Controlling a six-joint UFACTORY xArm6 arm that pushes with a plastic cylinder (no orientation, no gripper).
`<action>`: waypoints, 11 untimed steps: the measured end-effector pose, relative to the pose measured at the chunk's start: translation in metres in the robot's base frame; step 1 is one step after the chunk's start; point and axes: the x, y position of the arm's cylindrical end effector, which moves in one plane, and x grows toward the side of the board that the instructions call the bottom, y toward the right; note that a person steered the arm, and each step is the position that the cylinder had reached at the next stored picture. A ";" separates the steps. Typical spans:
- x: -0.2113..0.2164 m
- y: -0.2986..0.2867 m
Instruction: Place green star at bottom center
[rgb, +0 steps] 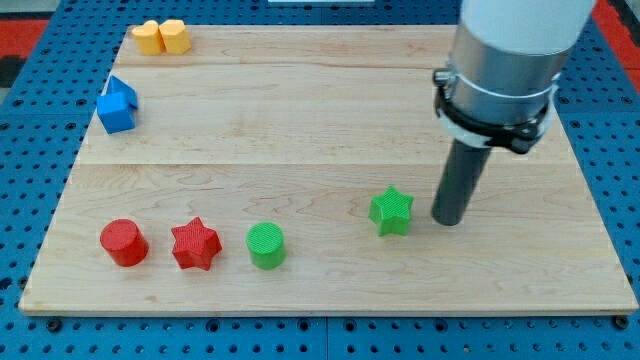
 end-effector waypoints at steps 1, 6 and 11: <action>-0.020 0.024; -0.016 -0.046; 0.020 -0.105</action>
